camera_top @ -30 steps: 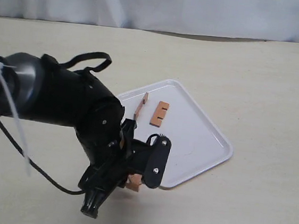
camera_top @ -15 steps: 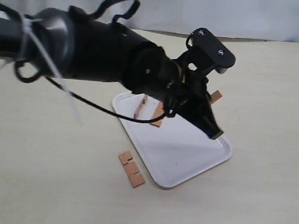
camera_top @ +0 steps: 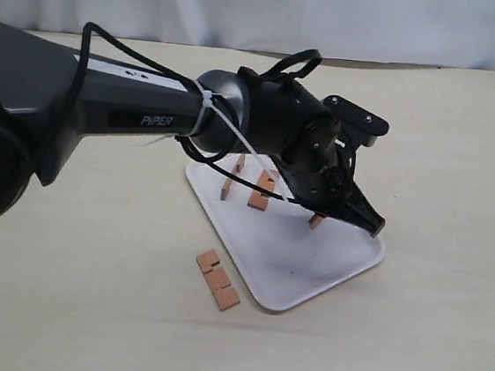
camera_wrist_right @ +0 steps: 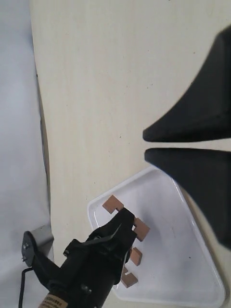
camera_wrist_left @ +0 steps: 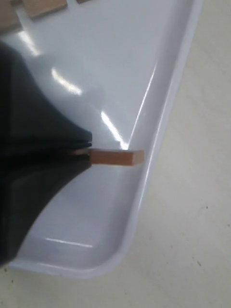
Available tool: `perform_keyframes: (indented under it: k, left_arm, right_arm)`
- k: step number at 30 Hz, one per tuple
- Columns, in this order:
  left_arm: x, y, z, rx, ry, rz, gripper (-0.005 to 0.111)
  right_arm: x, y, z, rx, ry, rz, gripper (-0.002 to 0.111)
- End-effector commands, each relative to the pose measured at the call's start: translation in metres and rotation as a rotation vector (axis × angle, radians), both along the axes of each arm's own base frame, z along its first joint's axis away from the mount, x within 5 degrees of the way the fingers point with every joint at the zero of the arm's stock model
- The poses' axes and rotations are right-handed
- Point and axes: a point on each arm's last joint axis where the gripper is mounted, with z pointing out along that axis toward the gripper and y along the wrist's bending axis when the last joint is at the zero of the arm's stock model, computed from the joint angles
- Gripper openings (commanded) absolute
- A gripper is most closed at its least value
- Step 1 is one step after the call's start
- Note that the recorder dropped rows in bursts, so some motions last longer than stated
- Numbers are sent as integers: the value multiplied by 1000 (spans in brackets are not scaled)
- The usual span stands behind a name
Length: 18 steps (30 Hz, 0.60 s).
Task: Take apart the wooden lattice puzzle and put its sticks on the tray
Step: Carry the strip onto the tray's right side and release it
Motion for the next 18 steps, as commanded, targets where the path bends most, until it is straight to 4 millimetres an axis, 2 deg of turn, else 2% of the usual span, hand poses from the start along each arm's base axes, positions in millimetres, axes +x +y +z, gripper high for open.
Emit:
perform_keyframes:
  k: [1, 13, 15, 16, 18]
  left_arm:
    - [2, 2, -1, 26, 0, 20, 0]
    - [3, 4, -2, 62, -23, -1, 2]
    - [3, 4, -2, 66, -28, -5, 18]
    - [3, 4, -2, 70, -25, -4, 32]
    - [3, 5, -1, 77, -21, -4, 49]
  right_arm:
    - [1, -1, -1, 0, -1, -8, 5]
    - [1, -1, -1, 0, -1, -8, 5]
    - [1, -1, -1, 0, -1, -8, 5]
    - [1, -1, -1, 0, -1, -8, 5]
    - [1, -1, -1, 0, -1, -8, 5]
